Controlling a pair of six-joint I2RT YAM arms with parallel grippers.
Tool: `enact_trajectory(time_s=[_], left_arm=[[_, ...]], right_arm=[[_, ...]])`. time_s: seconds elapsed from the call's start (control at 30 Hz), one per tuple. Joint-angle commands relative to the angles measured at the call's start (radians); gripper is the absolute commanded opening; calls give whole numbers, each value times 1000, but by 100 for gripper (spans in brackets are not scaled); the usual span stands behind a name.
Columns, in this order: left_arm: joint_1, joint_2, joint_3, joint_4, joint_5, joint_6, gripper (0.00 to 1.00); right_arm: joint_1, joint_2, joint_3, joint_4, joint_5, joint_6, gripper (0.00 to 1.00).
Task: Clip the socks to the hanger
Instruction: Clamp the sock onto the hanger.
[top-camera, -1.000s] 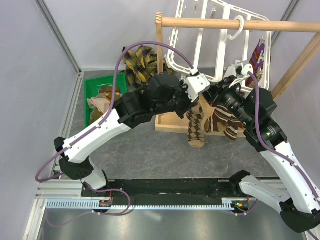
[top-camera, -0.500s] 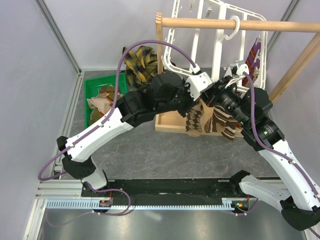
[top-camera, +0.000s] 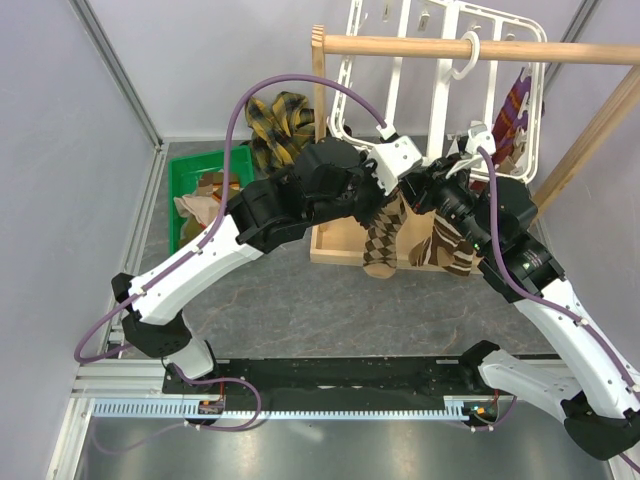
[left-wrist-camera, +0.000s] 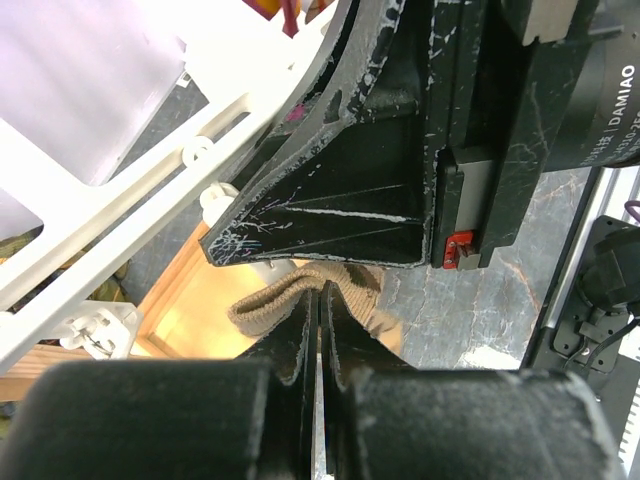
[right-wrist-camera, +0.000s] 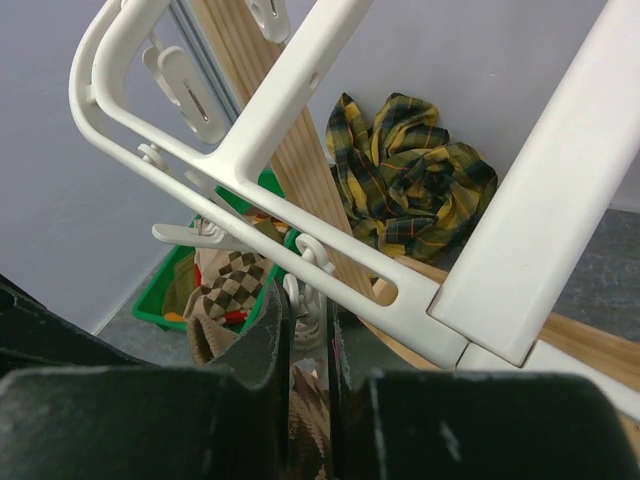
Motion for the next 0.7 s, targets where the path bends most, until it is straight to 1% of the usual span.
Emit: enact_trajectory(time_s=[0.0, 0.2, 0.43, 0.67], left_arm=[[-4, 0, 44, 27, -13, 6, 2], [-4, -2, -5, 29, -21, 14, 2], [1, -25, -129, 98, -30, 17, 2], [8, -20, -123, 128, -36, 22, 2]], right_arm=[[11, -3, -13, -39, -6, -15, 0], [11, -12, 5, -34, 12, -4, 0], [10, -29, 22, -10, 3, 2, 0], [10, -31, 13, 10, -44, 2, 0]])
